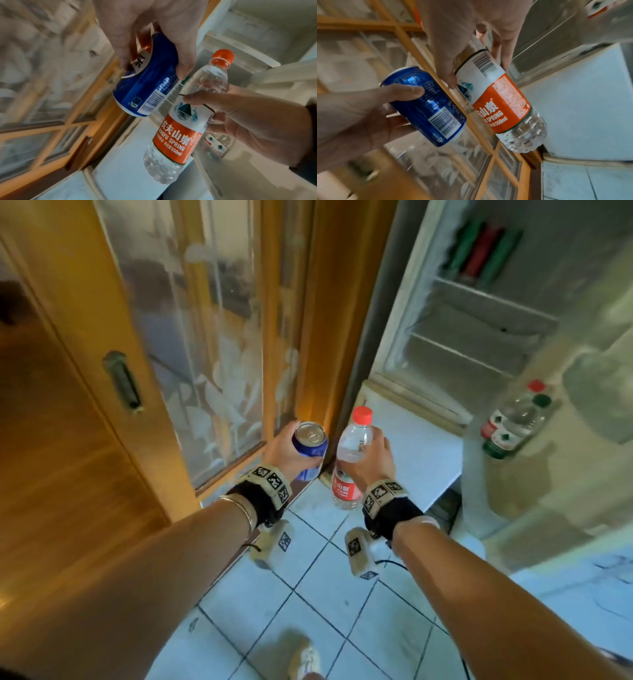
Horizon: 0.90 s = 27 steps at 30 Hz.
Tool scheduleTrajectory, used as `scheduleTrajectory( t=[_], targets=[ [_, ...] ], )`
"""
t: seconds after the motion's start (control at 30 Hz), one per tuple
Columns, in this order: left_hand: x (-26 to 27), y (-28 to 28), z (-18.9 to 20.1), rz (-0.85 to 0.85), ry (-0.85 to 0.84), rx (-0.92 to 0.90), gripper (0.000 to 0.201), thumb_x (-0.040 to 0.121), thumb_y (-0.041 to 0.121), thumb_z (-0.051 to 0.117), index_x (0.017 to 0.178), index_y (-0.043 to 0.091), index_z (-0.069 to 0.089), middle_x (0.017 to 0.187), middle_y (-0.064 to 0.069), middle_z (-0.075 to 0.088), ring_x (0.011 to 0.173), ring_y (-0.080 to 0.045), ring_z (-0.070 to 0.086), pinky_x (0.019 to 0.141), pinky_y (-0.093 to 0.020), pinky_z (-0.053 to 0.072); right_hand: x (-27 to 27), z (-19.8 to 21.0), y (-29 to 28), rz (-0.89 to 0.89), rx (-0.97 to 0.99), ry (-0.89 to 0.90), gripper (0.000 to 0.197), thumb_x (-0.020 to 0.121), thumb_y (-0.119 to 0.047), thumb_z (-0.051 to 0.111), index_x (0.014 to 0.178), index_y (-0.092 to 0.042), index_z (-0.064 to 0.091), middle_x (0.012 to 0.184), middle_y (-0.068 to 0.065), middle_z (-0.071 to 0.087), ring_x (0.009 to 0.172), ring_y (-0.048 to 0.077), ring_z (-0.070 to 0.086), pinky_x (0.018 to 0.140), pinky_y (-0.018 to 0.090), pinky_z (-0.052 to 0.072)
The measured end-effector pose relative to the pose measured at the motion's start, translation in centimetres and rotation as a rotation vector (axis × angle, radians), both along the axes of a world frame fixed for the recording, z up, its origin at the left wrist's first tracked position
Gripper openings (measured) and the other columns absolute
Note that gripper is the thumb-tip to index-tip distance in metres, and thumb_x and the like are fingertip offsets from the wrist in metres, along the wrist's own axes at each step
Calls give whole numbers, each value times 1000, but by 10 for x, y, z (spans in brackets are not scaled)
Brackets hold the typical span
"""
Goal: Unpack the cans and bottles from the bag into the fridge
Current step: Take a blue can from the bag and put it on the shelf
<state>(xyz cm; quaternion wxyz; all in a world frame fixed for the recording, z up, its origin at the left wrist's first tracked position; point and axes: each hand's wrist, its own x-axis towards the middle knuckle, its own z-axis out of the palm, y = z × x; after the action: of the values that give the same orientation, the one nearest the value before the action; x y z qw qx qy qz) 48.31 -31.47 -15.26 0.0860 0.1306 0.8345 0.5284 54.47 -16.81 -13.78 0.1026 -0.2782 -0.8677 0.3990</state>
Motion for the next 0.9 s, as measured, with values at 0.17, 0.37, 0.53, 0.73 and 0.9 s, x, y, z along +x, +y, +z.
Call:
scheduleTrajectory(
  t=[0.17,0.37,0.53,0.73,0.9],
  targets=[
    [-38,107,8,-192,14,-5,72,63,12,83,127,18,49,114,5,57,106,-10,50,90,-21,36,-13,12,92,-181,10,9,79,71,-21,77,137,-20,32,132,5,44,114,31,54,94,41,45],
    [-74,206,14,-326,3,-5,74,61,15,84,126,21,49,124,-2,59,118,-20,53,99,-30,41,-30,21,178,-371,4,13,71,59,-34,76,122,-25,44,110,-1,55,95,20,58,88,39,51],
    [-99,264,15,-430,3,-16,72,62,15,83,125,22,49,123,-3,60,117,-23,54,96,-26,38,-41,10,235,-535,5,82,69,53,-34,79,115,-27,49,108,-3,63,97,19,63,90,40,52],
    [-137,328,21,-609,33,-27,67,65,13,81,125,19,50,123,-5,61,116,-24,54,99,-27,40,-55,17,274,-715,47,98,77,59,-36,81,125,-35,40,112,-10,62,100,15,62,97,39,49],
    [-166,377,31,-799,51,3,67,64,16,82,123,22,51,119,-2,61,114,-21,55,94,-24,39,-60,38,291,-917,33,156,65,71,-21,79,126,-24,44,110,-3,61,102,18,58,86,24,41]
  ],
)
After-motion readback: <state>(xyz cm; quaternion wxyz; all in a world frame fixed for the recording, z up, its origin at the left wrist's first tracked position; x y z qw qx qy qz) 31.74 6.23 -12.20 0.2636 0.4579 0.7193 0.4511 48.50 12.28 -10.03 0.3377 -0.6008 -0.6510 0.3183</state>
